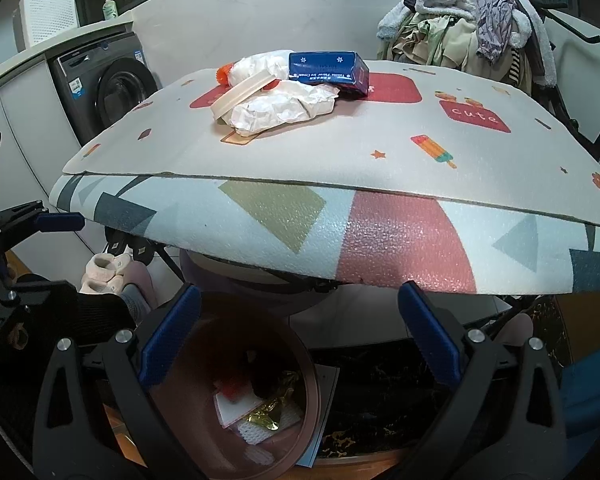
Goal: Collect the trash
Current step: 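Raise both tools back over the table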
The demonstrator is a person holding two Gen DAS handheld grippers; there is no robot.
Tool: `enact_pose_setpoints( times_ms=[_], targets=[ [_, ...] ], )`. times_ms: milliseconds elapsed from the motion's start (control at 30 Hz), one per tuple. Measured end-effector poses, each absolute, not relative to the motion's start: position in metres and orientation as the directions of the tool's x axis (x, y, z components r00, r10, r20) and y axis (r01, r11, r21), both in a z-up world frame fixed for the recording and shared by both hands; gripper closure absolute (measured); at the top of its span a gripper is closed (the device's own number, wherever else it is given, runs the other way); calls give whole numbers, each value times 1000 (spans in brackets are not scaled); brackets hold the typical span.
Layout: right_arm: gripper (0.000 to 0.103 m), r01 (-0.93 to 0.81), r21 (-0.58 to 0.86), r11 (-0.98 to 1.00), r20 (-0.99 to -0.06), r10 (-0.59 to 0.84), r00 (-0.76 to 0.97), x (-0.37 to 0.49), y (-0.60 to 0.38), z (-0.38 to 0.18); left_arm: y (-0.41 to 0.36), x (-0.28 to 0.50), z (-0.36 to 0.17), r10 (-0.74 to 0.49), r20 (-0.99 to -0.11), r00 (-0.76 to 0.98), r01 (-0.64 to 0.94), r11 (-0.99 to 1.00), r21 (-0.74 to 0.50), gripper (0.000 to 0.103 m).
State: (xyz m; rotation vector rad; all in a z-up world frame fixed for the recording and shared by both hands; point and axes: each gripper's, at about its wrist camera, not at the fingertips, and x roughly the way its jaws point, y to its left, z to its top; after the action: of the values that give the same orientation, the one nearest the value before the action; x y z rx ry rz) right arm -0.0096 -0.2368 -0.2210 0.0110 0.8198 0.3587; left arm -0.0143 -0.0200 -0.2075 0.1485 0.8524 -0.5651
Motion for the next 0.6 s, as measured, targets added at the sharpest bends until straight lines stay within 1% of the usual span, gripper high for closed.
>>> enact_pose_setpoints(
  times_ms=[367,600],
  targets=[
    [6,-301,151,942,-716,314,623,-9,-239,-223,-12,-11,-206,-371,-732,571,480,875,-70,6],
    [6,-288,147,946,-721,302,624,-8,-240,-223,0,-12,-196,-324,-674,664,423,906,-19,6]
  ],
)
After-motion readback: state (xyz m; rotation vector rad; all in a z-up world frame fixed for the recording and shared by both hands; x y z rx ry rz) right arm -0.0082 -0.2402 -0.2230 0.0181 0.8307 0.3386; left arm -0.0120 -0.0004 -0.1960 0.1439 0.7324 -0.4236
